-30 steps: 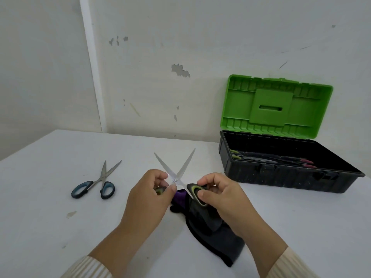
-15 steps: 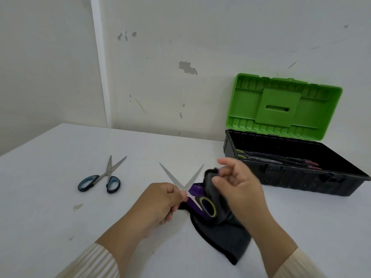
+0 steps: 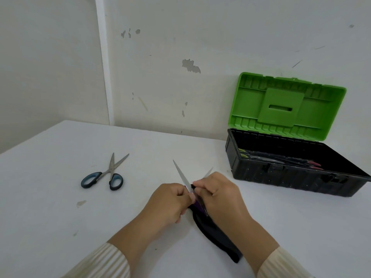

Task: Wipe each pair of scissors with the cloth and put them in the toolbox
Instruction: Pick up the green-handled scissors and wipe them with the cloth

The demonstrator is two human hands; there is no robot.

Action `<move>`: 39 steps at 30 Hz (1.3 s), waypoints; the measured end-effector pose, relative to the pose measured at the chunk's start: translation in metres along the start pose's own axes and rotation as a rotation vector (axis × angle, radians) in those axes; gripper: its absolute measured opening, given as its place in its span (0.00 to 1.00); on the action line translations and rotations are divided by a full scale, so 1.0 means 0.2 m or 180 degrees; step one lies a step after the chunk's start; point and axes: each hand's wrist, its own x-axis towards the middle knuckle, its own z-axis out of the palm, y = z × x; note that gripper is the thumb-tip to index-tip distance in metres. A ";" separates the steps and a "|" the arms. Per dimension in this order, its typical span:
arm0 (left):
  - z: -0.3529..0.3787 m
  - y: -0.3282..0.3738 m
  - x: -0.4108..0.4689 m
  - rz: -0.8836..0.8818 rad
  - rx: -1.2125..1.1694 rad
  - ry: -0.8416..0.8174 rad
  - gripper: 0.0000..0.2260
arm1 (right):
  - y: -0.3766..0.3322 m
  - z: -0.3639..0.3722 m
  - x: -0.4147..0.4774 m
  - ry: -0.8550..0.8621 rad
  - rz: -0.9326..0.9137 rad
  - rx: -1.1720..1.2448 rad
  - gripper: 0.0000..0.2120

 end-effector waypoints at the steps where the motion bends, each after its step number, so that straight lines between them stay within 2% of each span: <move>1: 0.00 0.00 0.00 0.0004 -0.0016 -0.0014 0.17 | -0.01 0.00 0.00 -0.0119 0.0032 0.0058 0.06; 3: 0.00 0.00 -0.01 0.0021 0.0021 -0.0029 0.18 | -0.01 -0.01 0.00 -0.0102 0.0175 0.0205 0.06; 5: 0.00 0.01 -0.01 0.0044 0.0075 -0.0044 0.17 | 0.01 -0.02 0.01 0.0210 0.0225 0.0168 0.06; 9: -0.01 0.01 -0.01 0.0005 -0.0011 -0.0061 0.17 | -0.01 -0.01 -0.01 -0.0175 0.0143 0.0201 0.06; 12: 0.00 0.01 -0.01 -0.0005 0.0091 -0.0064 0.17 | 0.02 -0.02 0.01 0.0234 0.0291 0.0303 0.06; 16: -0.01 0.02 -0.01 0.0017 0.0044 -0.0067 0.16 | 0.00 0.02 -0.02 -0.0075 0.0084 0.0162 0.06; 18: -0.01 0.01 -0.01 0.0039 0.0137 -0.0091 0.16 | 0.03 -0.01 0.01 0.0223 0.0340 0.0280 0.06; 22: -0.01 0.01 0.00 0.0034 0.0229 -0.0174 0.19 | 0.17 -0.15 0.07 0.1170 0.1316 0.0767 0.09; 24: -0.02 0.01 0.00 -0.0005 0.0190 -0.0148 0.18 | 0.14 -0.18 0.03 0.1362 0.1290 0.1074 0.12; 26: -0.02 0.01 0.00 -0.0047 0.0153 -0.0165 0.16 | 0.07 -0.14 0.00 0.0958 0.0907 0.1026 0.14; 28: -0.02 0.02 0.00 -0.0048 0.0108 -0.0156 0.16 | 0.01 -0.05 -0.03 0.0221 0.0372 0.0681 0.11; 30: -0.03 0.02 -0.01 -0.0011 0.0116 -0.0132 0.16 | 0.02 0.02 -0.04 -0.0009 -0.0073 0.0272 0.07; 32: -0.04 0.01 -0.02 0.0022 0.0221 -0.0150 0.16 | 0.07 0.02 0.02 0.0256 0.0198 0.0275 0.05; 36: -0.03 0.02 -0.02 -0.0004 0.0272 -0.0254 0.19 | 0.19 -0.12 0.07 0.0925 0.1318 0.0614 0.07; 38: -0.04 0.02 -0.01 -0.0095 0.0089 -0.0162 0.20 | 0.19 -0.18 0.06 0.0749 0.1408 0.1022 0.12; 39: -0.05 0.02 -0.01 -0.0154 -0.0027 -0.0128 0.20 | 0.17 -0.20 0.04 0.0405 0.1251 0.1062 0.13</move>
